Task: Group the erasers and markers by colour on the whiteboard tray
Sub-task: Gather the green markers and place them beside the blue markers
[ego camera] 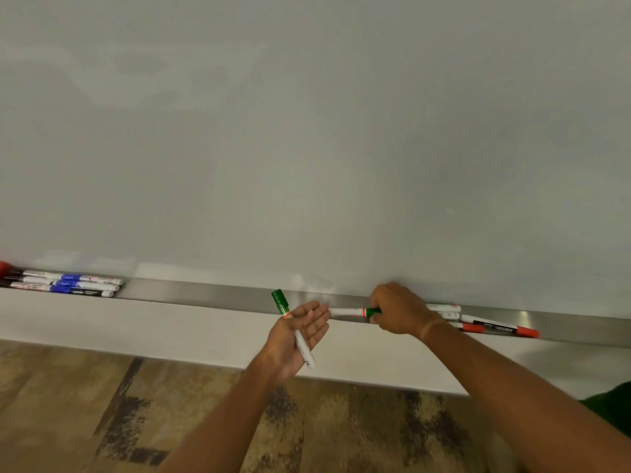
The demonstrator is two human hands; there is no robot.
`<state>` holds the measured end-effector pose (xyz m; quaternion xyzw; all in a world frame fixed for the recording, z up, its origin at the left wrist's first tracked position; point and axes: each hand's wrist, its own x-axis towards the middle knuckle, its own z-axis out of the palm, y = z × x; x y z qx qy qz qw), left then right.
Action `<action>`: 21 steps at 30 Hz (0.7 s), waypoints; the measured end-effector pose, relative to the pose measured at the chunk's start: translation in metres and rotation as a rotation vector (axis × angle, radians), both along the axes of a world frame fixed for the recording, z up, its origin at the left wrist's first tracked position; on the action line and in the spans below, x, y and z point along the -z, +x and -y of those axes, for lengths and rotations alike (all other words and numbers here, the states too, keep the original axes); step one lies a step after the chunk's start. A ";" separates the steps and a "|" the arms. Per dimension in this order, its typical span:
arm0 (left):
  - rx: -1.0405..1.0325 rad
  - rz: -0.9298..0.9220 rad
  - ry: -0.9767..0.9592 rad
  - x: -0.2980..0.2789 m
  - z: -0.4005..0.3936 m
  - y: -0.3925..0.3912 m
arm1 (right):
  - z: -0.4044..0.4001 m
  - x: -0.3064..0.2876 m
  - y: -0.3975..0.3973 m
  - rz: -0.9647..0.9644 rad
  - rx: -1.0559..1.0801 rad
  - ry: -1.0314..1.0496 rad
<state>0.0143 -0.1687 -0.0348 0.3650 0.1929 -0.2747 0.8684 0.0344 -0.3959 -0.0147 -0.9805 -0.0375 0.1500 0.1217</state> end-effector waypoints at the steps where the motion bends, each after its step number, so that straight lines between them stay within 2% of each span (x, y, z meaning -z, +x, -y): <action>1: -0.007 0.006 0.003 -0.001 -0.001 0.002 | 0.000 -0.003 0.001 0.016 0.033 0.067; 6: -0.038 0.017 0.002 -0.006 -0.002 0.007 | -0.005 -0.027 0.010 0.175 0.107 0.428; 11: -0.023 0.032 0.029 -0.011 0.001 0.010 | -0.017 -0.049 0.015 0.229 0.145 0.601; 15: 0.002 0.040 0.040 -0.014 0.003 0.012 | -0.027 -0.064 0.015 0.185 0.100 0.615; 21: 0.163 0.039 0.009 -0.018 0.011 0.006 | -0.048 -0.077 0.015 -0.038 0.094 0.698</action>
